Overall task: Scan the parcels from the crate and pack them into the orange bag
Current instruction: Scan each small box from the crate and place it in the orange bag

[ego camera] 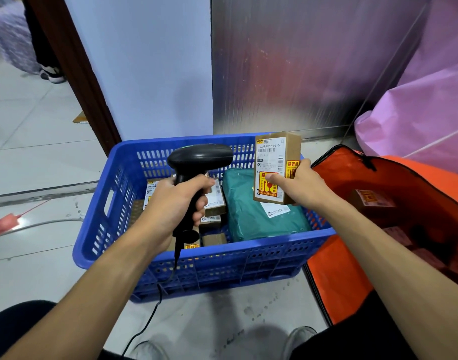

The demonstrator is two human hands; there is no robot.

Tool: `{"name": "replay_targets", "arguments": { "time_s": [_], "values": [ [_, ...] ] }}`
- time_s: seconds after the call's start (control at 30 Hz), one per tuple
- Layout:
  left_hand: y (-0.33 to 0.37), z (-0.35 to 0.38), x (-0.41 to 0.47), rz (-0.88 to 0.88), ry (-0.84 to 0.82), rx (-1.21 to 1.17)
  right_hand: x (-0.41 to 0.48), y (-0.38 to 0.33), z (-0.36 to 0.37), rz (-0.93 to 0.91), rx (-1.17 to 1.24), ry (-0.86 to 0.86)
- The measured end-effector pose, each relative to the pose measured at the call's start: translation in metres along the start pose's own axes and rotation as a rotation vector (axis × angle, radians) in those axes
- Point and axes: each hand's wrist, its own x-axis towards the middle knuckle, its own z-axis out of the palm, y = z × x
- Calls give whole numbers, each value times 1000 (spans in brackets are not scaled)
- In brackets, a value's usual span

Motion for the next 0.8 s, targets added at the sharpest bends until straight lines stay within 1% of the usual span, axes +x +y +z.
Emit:
{"name": "replay_targets", "arguments": {
  "time_s": [0.5,0.7,0.8],
  "values": [
    [1,-1,-1,17,8,-2,1,2,7,-5,-43,-18],
    [8,-1,2,36,51,-35,-1,0,5,-1,-19,-14],
    [12,-3,7,39,86,-58,-6,-3,0,2,20,-50]
  ]
}}
